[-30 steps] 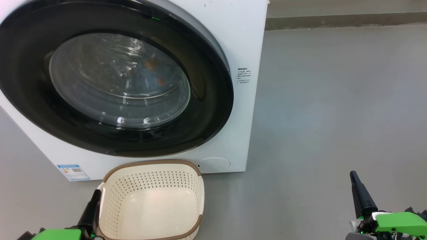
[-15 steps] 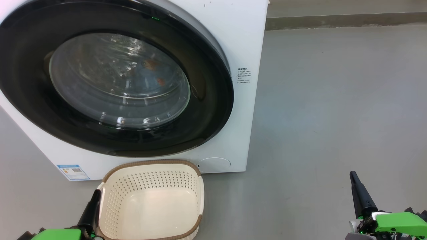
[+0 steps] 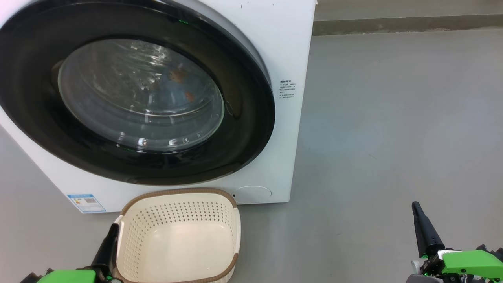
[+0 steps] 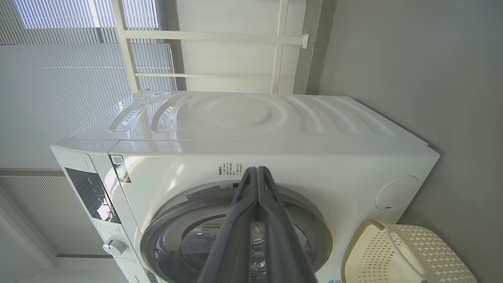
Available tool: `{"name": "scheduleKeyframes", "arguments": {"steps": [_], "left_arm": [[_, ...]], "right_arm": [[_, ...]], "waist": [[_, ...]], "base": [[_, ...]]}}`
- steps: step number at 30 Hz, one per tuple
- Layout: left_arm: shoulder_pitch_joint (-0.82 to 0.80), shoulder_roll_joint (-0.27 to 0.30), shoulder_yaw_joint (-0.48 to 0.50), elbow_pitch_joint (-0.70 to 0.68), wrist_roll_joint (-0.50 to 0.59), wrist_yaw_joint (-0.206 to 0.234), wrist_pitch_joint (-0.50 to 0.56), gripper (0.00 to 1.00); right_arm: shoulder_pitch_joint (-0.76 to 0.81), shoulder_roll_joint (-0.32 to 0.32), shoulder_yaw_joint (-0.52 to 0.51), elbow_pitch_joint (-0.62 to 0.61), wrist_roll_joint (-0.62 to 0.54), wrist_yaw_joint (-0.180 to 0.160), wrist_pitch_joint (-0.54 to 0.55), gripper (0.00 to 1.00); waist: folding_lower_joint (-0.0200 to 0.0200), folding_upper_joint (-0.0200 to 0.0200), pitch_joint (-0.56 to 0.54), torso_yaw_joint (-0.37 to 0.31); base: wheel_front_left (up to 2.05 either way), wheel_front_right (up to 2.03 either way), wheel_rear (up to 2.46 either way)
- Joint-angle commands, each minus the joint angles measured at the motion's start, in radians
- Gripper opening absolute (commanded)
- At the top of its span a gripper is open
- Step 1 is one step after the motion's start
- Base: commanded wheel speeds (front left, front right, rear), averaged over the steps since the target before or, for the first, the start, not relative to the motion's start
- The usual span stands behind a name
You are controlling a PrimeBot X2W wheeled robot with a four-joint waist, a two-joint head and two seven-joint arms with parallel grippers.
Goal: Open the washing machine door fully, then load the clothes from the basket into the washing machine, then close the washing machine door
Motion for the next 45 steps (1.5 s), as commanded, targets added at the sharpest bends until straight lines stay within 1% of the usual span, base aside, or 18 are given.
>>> {"name": "scheduleKeyframes", "arguments": {"steps": [1, 45], "left_arm": [[-0.041, 0.015, 0.035, -0.027, -0.008, -0.003, 0.006, 0.0], [-0.041, 0.015, 0.035, -0.027, -0.008, -0.003, 0.006, 0.0]], "right_arm": [[-0.04, -0.004, 0.023, -0.029, 0.011, -0.001, 0.008, 0.0], [-0.041, -0.004, 0.023, -0.029, 0.01, -0.001, 0.008, 0.0]], "waist": [[0.0, -0.0001, 0.0, 0.0], [0.0, -0.0001, 0.0, 0.0]], "base": [[0.0, 0.0, 0.0], [0.0, 0.0, 0.0]]}}
